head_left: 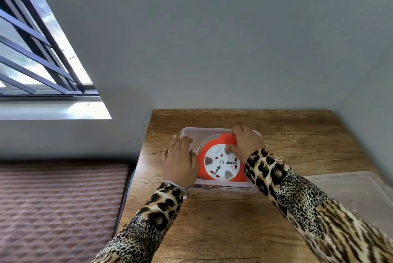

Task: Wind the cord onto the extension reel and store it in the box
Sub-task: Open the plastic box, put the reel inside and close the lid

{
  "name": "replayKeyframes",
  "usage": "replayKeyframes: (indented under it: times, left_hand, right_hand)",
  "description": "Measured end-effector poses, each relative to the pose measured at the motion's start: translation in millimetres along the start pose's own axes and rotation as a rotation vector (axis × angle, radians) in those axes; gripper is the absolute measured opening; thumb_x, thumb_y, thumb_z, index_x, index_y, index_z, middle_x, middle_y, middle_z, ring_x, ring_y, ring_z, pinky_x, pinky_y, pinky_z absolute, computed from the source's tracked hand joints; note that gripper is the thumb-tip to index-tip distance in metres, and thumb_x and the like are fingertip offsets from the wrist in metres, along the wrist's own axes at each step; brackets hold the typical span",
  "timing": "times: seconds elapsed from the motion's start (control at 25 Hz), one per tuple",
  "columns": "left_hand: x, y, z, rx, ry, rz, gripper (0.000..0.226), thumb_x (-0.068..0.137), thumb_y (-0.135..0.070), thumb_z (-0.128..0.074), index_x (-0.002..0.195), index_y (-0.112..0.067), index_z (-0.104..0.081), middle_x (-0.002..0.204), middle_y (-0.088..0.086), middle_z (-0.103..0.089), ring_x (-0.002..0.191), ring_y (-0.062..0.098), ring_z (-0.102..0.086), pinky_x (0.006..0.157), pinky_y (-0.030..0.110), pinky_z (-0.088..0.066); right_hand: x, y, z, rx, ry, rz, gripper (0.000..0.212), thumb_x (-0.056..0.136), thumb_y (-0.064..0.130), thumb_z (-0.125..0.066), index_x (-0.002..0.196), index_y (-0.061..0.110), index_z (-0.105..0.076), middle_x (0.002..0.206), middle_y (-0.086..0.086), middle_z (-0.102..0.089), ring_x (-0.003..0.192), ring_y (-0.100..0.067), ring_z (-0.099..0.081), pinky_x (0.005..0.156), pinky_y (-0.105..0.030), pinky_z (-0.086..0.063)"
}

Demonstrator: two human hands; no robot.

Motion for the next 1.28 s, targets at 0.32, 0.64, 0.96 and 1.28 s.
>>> replayKeyframes:
  times: [0.32,0.64,0.96,1.28]
  left_hand:
    - [-5.2,-122.9,-14.9,-0.045,-0.021,-0.473,0.022,0.085,-0.025,-0.052,0.103,-0.019,-0.065,0.102,-0.002,-0.068,0.097,0.018,-0.061,0.087,0.032,-0.044]
    - [-74.8,-227.7,-177.4,-0.471,0.861,0.228,0.075,0.078,-0.042,-0.068,0.139,-0.012,-0.037,0.142,0.006,-0.042,0.126,0.023,-0.047,0.097,0.029,-0.04]
    - [-92.5,-255.6,-213.0,-0.964,0.853,0.918,0.078,0.078,-0.043,-0.068,0.141,-0.01,-0.038,0.142,0.016,-0.047,0.124,0.037,-0.051,0.106,0.05,-0.04]
    - [-8.3,-278.4,-97.2,-1.189,0.087,0.522,0.058,0.096,-0.055,-0.032,0.135,-0.013,-0.041,0.145,0.008,-0.04,0.129,0.027,-0.042,0.106,0.048,-0.035]
  right_hand:
    - [-52.9,-83.1,43.1,0.216,-0.361,-0.113,0.007,0.085,0.021,-0.061,0.089,0.015,-0.062,0.09,0.0,-0.061,0.084,-0.018,-0.055,0.07,-0.028,-0.043]
    - [-168.9,-294.3,31.6,-0.03,0.136,-0.85,0.059,0.085,0.027,-0.053,0.138,0.012,-0.031,0.142,-0.019,-0.029,0.129,-0.037,-0.031,0.105,-0.04,-0.032]
    - [-190.0,-359.1,22.1,0.149,0.155,-1.109,0.056,0.088,0.023,-0.052,0.135,0.001,-0.031,0.139,-0.02,-0.037,0.127,-0.037,-0.038,0.103,-0.039,-0.036]
    - [-142.8,-300.8,131.0,1.127,-0.815,-0.89,0.061,0.095,0.054,-0.028,0.133,0.007,-0.038,0.128,-0.009,-0.046,0.118,-0.025,-0.042,0.097,-0.032,-0.03]
Point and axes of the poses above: each hand's wrist, its own x-axis towards the middle knuckle, its own z-axis out of the back of the hand, y = z × x, the point moved 6 cm from there along x, towards the middle knuckle
